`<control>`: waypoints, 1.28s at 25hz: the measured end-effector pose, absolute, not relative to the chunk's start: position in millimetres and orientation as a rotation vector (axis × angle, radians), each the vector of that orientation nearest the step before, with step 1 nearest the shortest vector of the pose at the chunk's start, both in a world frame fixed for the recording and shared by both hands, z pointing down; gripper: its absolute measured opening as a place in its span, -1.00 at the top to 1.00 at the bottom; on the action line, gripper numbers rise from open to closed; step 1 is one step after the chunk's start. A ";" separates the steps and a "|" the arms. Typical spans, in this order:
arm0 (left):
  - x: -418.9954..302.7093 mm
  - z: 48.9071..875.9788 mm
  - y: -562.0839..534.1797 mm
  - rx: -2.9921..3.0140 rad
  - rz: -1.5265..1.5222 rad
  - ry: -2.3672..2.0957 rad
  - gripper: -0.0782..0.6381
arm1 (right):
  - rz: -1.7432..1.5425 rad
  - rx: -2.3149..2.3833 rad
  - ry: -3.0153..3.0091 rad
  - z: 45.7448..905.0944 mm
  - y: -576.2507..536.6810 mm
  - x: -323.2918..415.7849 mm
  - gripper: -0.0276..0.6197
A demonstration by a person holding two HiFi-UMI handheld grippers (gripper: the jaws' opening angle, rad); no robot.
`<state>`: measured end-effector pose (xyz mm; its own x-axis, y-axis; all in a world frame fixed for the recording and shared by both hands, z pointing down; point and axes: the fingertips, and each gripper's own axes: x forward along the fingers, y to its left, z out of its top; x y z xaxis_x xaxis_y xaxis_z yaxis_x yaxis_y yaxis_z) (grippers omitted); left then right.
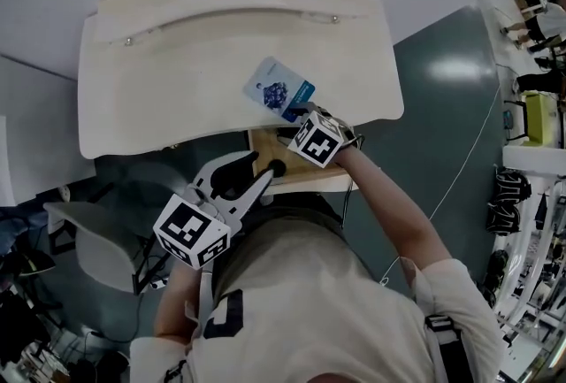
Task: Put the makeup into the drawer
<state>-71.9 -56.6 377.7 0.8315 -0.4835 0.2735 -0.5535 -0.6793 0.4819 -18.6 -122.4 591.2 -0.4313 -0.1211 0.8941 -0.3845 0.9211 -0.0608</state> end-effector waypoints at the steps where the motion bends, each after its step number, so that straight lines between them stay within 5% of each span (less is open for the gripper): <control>1: -74.4 379.5 -57.3 2.446 0.173 -0.779 0.54 | 0.296 0.373 -2.008 591.8 -120.0 -17.5 0.01; 10: -84.9 383.7 -52.8 2.437 0.209 -0.825 0.69 | 0.102 0.442 -1.953 598.0 -110.8 -12.0 0.06; 13: -90.8 383.7 -51.7 2.435 0.215 -0.843 0.69 | -0.017 0.492 -1.908 596.9 -118.2 -5.1 0.57; 32: -100.0 378.2 -35.0 2.494 0.206 -0.765 0.70 | 0.060 0.575 -1.933 565.9 -82.4 6.4 0.81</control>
<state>-100.0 -35.0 378.2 0.8290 -0.4803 0.2867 -0.5593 -0.7059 0.4347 6.4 -82.4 565.9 -0.3158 -0.3639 0.8763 -0.4177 0.8825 0.2160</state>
